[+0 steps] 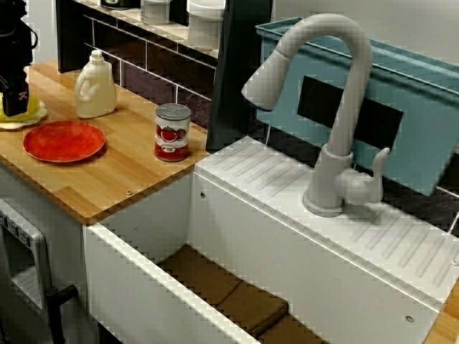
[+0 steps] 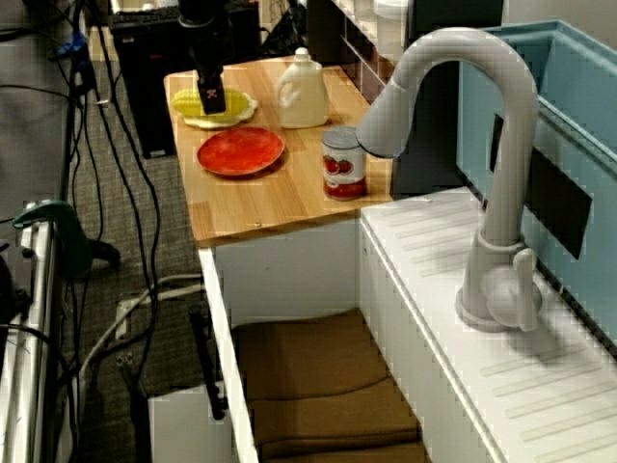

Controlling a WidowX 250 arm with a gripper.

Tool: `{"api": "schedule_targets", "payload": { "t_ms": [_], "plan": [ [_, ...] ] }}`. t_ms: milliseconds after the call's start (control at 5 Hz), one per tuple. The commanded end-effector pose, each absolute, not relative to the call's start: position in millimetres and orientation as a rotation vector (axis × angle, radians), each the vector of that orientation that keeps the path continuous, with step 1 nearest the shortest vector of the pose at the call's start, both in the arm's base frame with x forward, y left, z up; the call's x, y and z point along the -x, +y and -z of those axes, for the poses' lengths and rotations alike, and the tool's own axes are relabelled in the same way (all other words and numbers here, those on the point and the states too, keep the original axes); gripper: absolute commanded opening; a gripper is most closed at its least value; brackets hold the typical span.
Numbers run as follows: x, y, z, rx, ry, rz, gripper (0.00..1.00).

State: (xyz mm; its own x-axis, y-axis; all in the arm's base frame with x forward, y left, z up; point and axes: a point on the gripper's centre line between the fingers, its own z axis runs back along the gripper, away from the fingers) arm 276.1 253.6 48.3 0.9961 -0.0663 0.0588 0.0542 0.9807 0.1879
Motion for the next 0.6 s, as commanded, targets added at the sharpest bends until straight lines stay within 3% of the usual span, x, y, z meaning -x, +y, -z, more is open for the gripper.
{"api": "schedule_targets", "payload": {
  "t_ms": [0, 400],
  "plan": [
    [-277, 257, -64, -0.243, -0.102, 0.072, 0.00],
    [-276, 256, -80, -0.217, -0.089, 0.082, 0.00]
  ]
}}
